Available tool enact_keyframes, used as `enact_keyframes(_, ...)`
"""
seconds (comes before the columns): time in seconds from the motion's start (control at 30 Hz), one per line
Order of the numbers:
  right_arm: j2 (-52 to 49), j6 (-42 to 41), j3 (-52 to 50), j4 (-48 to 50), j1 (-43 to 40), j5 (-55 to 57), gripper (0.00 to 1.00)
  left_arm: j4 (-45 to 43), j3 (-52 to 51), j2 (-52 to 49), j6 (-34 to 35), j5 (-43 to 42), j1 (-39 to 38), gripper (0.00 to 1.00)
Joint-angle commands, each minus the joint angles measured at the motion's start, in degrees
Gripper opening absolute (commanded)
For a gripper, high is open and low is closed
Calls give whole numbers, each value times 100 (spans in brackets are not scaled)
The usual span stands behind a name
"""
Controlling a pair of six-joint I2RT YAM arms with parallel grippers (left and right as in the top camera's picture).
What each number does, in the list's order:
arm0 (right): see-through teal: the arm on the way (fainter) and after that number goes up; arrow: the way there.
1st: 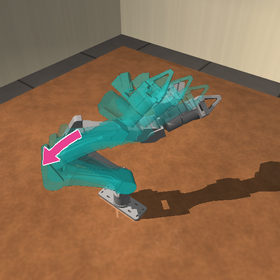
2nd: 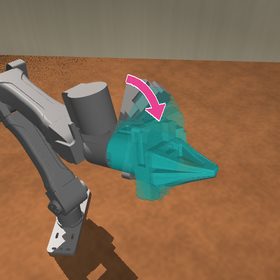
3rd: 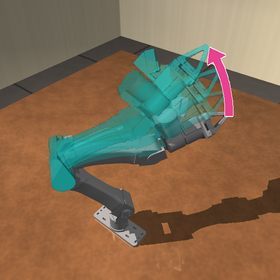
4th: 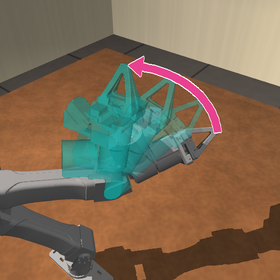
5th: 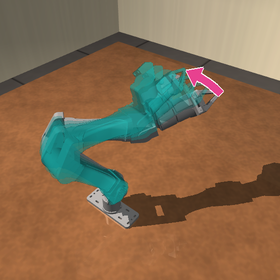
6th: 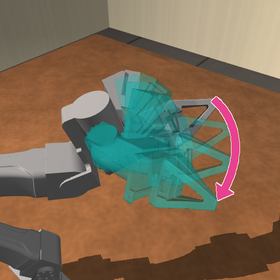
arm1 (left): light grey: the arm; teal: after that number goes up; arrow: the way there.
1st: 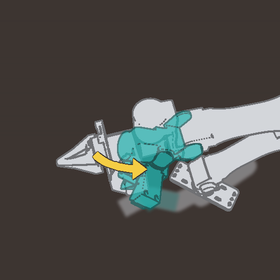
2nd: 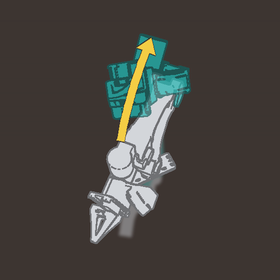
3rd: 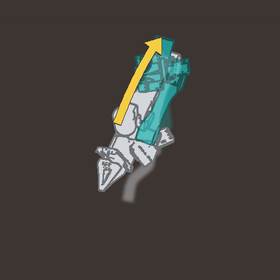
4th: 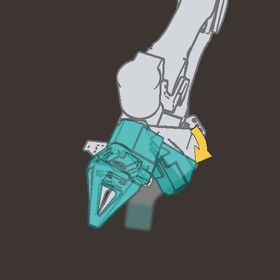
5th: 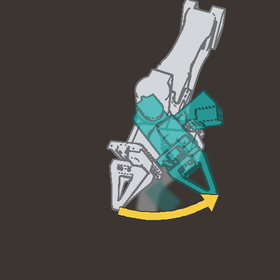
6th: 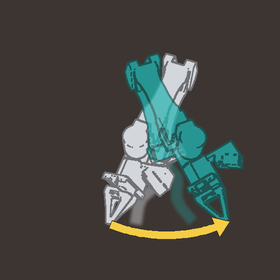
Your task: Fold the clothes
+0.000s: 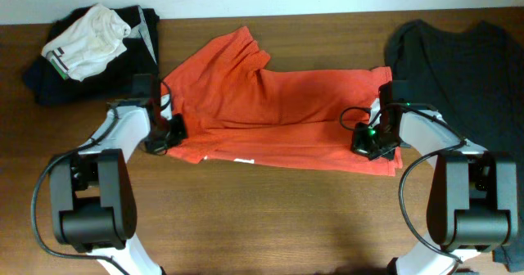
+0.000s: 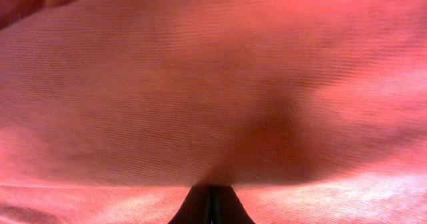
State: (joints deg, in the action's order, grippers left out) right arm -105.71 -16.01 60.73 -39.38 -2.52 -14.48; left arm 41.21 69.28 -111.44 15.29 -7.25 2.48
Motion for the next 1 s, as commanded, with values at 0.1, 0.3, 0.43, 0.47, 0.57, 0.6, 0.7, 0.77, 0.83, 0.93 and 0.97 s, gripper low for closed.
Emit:
enact_keyframes(0.1,-376,-319,-37,-420,63,358,4,1690,-330,-98,960,1353,916,1)
enact_keyframes(0.3,664,-385,122,-1537,63,492,4,2728,-332,2197,955,1331,907,1)
enact_keyframes(0.43,1919,-450,122,-1810,63,503,4,2369,-332,3882,625,997,903,1)
enact_keyframes(0.47,2118,-444,122,-1639,63,452,9,2179,-332,3969,411,680,903,1)
enact_keyframes(0.57,2120,-299,120,-1106,70,118,17,1458,-350,3615,-306,-291,710,1)
enact_keyframes(0.6,2035,-267,120,-1045,70,122,17,1296,-350,3368,-417,-356,592,1)
enact_keyframes(0.7,1582,-433,103,-931,79,109,6,852,-350,2409,-431,-540,227,1)
enact_keyframes(0.77,1141,-442,11,-560,192,98,4,175,-350,1475,-431,-501,-101,1)
enact_keyframes(0.83,811,-442,7,-461,304,98,4,-330,-350,960,-431,-522,-216,1)
enact_keyframes(0.93,297,-444,2,-256,573,120,4,-804,-350,442,-450,-442,-229,1)
enact_keyframes(0.97,175,-446,2,-229,640,120,4,-868,-350,306,-450,-229,-203,1)
